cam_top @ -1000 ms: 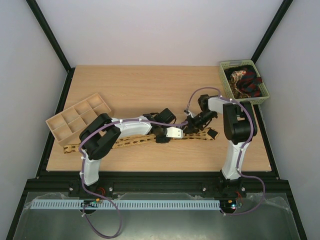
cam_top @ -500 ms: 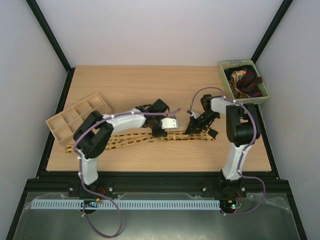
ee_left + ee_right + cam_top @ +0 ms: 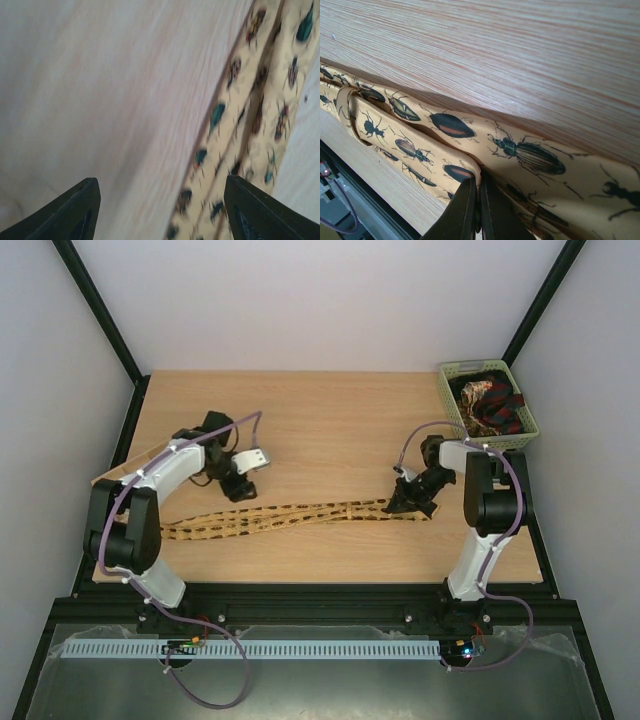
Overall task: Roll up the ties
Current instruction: Tie the tie at the center of the board.
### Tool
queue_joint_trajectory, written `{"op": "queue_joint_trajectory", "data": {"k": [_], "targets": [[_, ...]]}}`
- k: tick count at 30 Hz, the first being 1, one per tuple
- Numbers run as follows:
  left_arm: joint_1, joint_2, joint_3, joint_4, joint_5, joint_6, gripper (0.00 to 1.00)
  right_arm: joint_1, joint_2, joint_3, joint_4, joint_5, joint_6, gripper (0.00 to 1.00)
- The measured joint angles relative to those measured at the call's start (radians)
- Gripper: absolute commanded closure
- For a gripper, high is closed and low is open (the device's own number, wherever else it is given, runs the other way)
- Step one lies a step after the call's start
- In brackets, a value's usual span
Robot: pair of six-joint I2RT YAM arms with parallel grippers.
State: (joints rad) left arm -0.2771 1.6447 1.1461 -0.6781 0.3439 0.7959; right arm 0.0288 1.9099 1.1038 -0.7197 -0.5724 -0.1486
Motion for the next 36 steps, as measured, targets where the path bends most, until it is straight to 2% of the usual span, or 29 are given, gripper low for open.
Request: {"op": "queue_joint_trajectory", "data": {"k": [3, 8, 11, 15, 20, 25, 36], "targets": [[0.088, -0.013, -0.042, -0.076, 0.008, 0.054, 0.27, 0.001, 0.006, -0.001, 0.005, 0.010, 0.000, 0.96], [0.198, -0.126, -0.141, -0.148, -0.015, 0.156, 0.28, -0.014, 0.005, -0.008, 0.007, 0.017, -0.025, 0.97], [0.215, -0.200, -0.209, -0.168, -0.038, 0.213, 0.29, -0.051, 0.001, -0.011, -0.005, 0.030, -0.058, 0.97], [0.213, -0.206, -0.233, -0.180, -0.032, 0.243, 0.30, -0.117, -0.010, -0.013, -0.029, 0.071, -0.111, 0.97], [0.160, -0.167, -0.225, -0.158, -0.012, 0.223, 0.31, -0.213, -0.016, -0.006, -0.067, 0.128, -0.187, 0.95], [0.039, -0.129, -0.226, -0.093, -0.009, 0.186, 0.36, -0.302, -0.016, 0.021, -0.101, 0.205, -0.262, 0.95], [-0.137, -0.074, -0.245, 0.050, -0.026, 0.121, 0.56, -0.325, -0.010, 0.046, -0.122, 0.267, -0.314, 0.95]]}}
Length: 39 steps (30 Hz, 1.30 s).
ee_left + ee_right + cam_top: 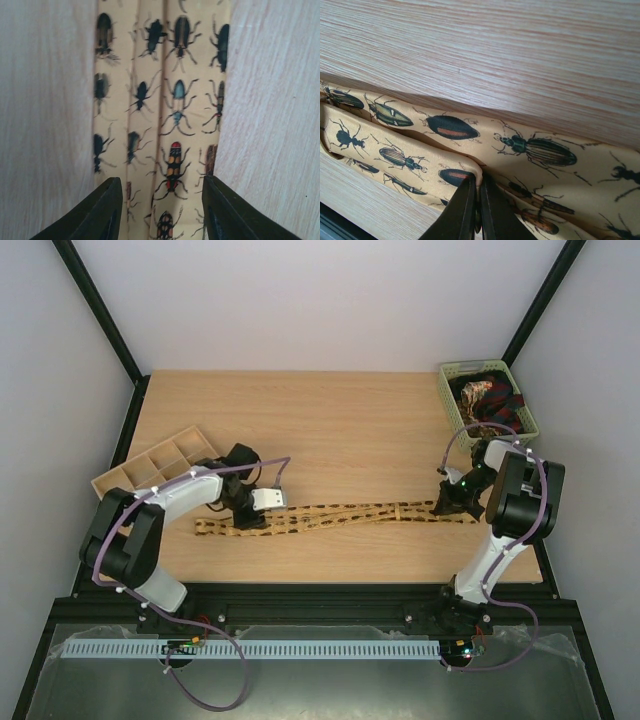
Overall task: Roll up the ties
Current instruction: Tie the tie at the center of the board, then adjust the tie at the center of the board.
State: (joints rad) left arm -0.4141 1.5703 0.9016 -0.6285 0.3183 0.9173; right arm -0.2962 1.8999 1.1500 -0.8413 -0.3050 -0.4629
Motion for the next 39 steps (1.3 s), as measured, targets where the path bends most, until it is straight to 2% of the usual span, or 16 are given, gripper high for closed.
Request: {"op": "queue_joint_trajectory", "data": {"k": [3, 6, 9, 13, 15, 24, 32, 33, 39], "targets": [[-0.027, 0.000, -0.026, 0.025, -0.006, -0.004, 0.56, 0.000, 0.000, 0.000, 0.000, 0.001, -0.002, 0.95], [-0.051, 0.000, -0.072, 0.056, -0.022, -0.004, 0.62, 0.000, 0.000, 0.000, 0.000, 0.000, -0.002, 0.95], [-0.059, 0.002, -0.100, 0.071, -0.039, -0.002, 0.72, 0.000, 0.000, 0.000, 0.000, 0.000, -0.002, 0.94], [-0.060, 0.001, -0.100, 0.092, -0.056, -0.002, 0.95, 0.000, 0.000, 0.000, 0.000, 0.000, -0.002, 0.95], [-0.060, 0.001, -0.100, 0.095, -0.061, -0.005, 0.98, 0.000, 0.000, 0.000, 0.000, 0.000, -0.002, 0.95], [-0.003, -0.030, -0.018, 0.055, -0.065, -0.003, 0.97, 0.000, 0.000, -0.001, 0.000, 0.002, -0.002, 0.96], [0.031, 0.001, -0.004, 0.070, -0.075, 0.006, 0.92, 0.000, 0.000, 0.000, 0.001, 0.002, -0.001, 0.96], [0.030, 0.013, -0.005, 0.070, -0.075, 0.007, 0.91, 0.000, 0.000, 0.000, 0.001, 0.002, -0.001, 0.96], [0.023, 0.041, -0.007, 0.082, -0.089, 0.005, 0.64, 0.000, 0.000, 0.000, 0.001, 0.002, -0.001, 0.96]]}}
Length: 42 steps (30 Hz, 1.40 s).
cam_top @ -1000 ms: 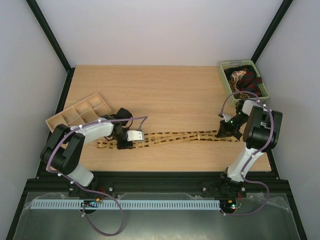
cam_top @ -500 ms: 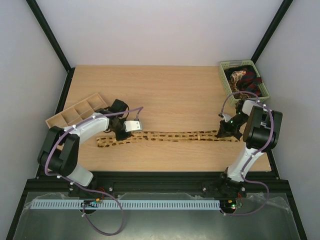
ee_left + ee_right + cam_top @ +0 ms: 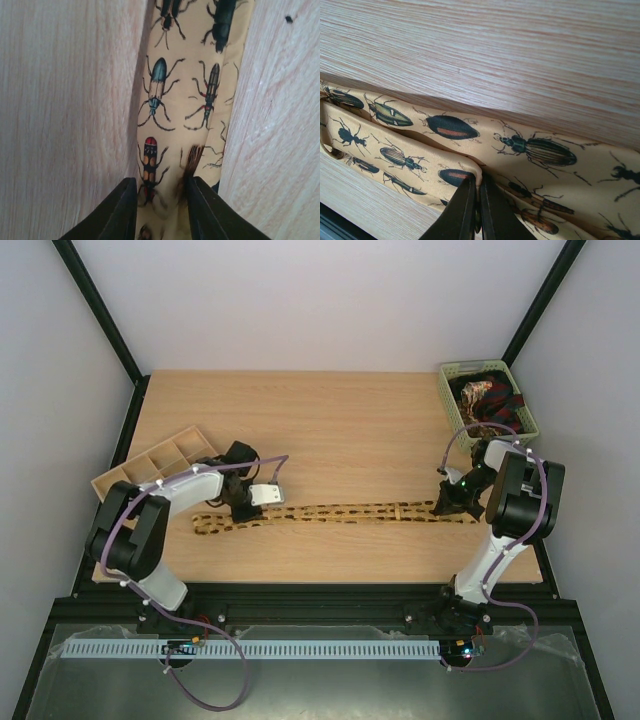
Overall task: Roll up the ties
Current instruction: Adjust the tie at the center of the board, then move to tie at the center of the board.
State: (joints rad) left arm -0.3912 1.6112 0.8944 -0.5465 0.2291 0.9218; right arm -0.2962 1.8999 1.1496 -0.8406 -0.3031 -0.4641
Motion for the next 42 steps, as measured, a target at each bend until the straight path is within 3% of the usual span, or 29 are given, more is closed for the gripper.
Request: {"op": "queue_joint_trajectory", "data": {"k": [3, 12, 24, 35, 42], "targets": [[0.002, 0.010, 0.000, -0.003, -0.006, -0.012, 0.47, 0.000, 0.000, 0.000, 0.000, 0.002, -0.001, 0.96], [0.023, -0.102, -0.059, -0.050, -0.029, 0.032, 0.21, -0.021, -0.005, 0.007, -0.002, 0.048, -0.034, 0.96], [0.014, -0.089, 0.004, -0.057, -0.006, -0.038, 0.01, -0.188, 0.037, 0.114, -0.003, 0.239, -0.145, 0.95], [-0.140, 0.032, 0.063, -0.003, 0.035, -0.146, 0.02, -0.270, 0.061, 0.171, 0.062, 0.384, -0.230, 0.95], [-0.196, 0.095, 0.043, 0.079, -0.020, -0.171, 0.26, -0.292, 0.059, 0.172, 0.121, 0.451, -0.273, 0.94]]}}
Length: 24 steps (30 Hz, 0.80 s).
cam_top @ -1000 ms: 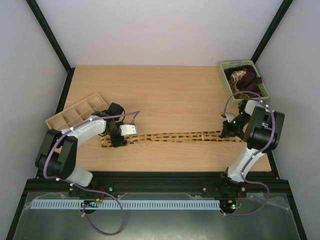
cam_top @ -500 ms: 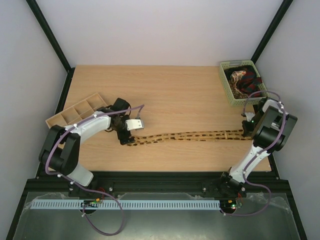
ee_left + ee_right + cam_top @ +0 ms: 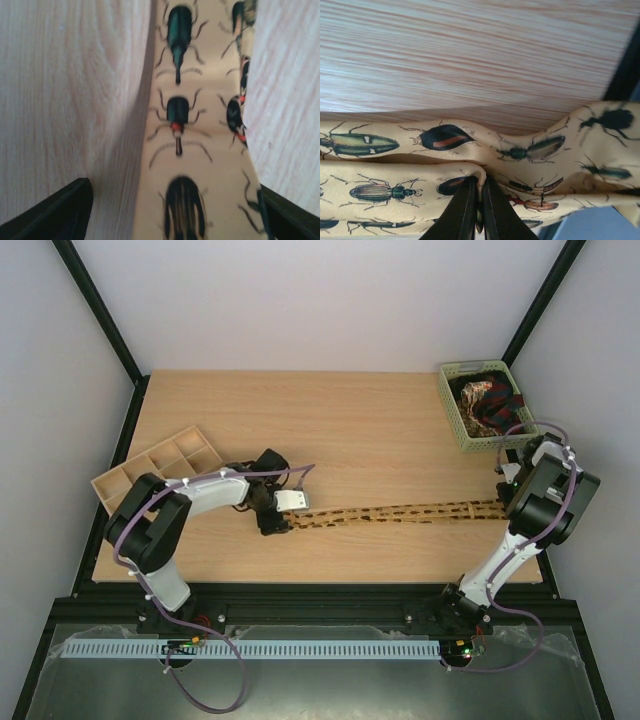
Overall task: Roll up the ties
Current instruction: Move to tie at the center of the board.
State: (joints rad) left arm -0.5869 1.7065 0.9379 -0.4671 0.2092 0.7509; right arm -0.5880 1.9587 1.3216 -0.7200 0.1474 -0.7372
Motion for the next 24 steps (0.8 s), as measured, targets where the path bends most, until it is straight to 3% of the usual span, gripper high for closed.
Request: {"op": "queue_joint_trajectory", "data": {"k": [7, 16, 19, 21, 24], "targets": [[-0.066, 0.047, 0.045, 0.069, -0.008, -0.018, 0.45, -0.030, 0.026, 0.032, 0.076, 0.082, -0.033, 0.93], [-0.119, 0.131, 0.125, 0.163, -0.020, -0.041, 0.51, -0.052, 0.113, 0.076, 0.242, 0.164, -0.069, 0.89], [-0.125, 0.154, 0.153, 0.172, -0.020, -0.044, 0.50, -0.058, 0.143, 0.077, 0.264, 0.175, -0.074, 0.80], [-0.130, 0.164, 0.165, 0.179, -0.021, -0.045, 0.45, -0.061, 0.150, 0.079, 0.274, 0.183, -0.075, 0.65], [-0.137, 0.167, 0.168, 0.192, -0.024, -0.044, 0.38, -0.066, 0.145, 0.098, 0.261, 0.177, -0.079, 0.54]]}}
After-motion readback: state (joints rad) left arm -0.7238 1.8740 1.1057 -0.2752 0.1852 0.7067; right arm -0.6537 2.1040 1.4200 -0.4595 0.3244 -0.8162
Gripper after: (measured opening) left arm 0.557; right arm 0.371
